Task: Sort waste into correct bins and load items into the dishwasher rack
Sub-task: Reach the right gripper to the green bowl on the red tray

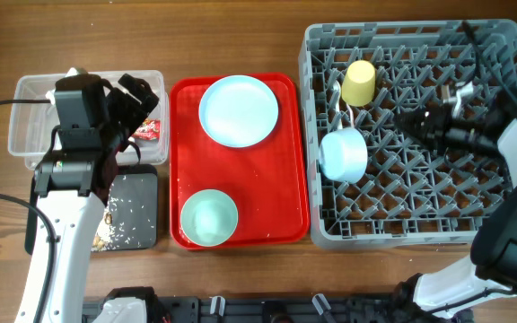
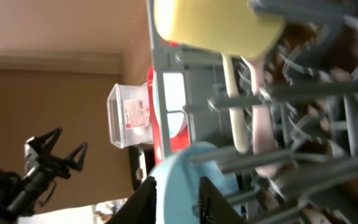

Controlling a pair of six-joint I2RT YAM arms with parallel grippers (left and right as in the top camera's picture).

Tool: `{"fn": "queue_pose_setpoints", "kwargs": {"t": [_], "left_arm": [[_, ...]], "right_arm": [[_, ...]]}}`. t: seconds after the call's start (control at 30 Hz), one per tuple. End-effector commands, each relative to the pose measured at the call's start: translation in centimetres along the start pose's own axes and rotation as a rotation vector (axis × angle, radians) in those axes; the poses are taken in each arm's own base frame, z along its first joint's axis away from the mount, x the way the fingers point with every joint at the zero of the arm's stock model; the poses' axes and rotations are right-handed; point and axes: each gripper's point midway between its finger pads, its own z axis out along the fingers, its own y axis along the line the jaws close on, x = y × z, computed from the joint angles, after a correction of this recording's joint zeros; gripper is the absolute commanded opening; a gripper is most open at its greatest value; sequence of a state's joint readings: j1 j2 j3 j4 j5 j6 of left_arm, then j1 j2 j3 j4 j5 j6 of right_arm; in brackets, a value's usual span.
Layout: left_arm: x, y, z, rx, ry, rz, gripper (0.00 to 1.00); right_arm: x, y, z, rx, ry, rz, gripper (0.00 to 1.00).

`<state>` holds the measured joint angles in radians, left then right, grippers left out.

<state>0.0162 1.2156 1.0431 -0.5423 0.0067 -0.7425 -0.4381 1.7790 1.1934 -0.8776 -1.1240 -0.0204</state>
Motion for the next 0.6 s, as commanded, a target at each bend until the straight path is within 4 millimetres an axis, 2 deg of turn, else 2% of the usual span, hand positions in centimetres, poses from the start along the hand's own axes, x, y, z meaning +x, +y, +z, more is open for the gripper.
{"fn": "queue_pose_setpoints", "kwargs": {"t": [0.0,0.03,0.1,0.13,0.17,0.2,0.23,0.37,0.43,0.57], "left_arm": [[-0.5,-0.2,-0.2,0.007,-0.010,-0.003,1.00],[-0.5,-0.2,-0.2,0.007,-0.010,-0.003,1.00],[-0.5,-0.2,-0.2,0.007,-0.010,-0.003,1.00],[-0.5,-0.2,-0.2,0.007,-0.010,-0.003,1.00],[-0.5,-0.2,-0.2,0.007,-0.010,-0.003,1.00],[-0.5,-0.2,-0.2,0.007,-0.010,-0.003,1.00],[-0.5,-0.2,-0.2,0.007,-0.010,-0.003,1.00],[-0.5,-0.2,-0.2,0.007,-0.010,-0.003,1.00],[-0.5,-0.2,-0.2,0.007,-0.010,-0.003,1.00],[-0.5,-0.2,-0.2,0.007,-0.010,-0.003,1.00]], "right_arm": [[0.2,3.9,1.2,0.164,0.012,-0.121,0.05],[1.2,5.5,2.3,0.228,0.026,-0.197,0.05],[2.6,7.2,3.8,0.275,0.051,-0.278,0.05],[4.2,8.5,5.2,0.300,0.083,-0.333,0.05],[5.5,8.9,6.3,0.335,0.115,-0.358,0.04],[6.4,8.7,7.0,0.374,0.139,-0.373,0.04],[7.3,7.5,7.6,0.483,0.156,-0.372,0.04],[8.2,4.5,7.4,0.717,0.157,-0.356,0.04],[8.2,3.2,6.5,0.809,0.159,-0.358,0.05],[7.3,1.0,3.5,1.005,0.104,-0.317,0.05]]}}
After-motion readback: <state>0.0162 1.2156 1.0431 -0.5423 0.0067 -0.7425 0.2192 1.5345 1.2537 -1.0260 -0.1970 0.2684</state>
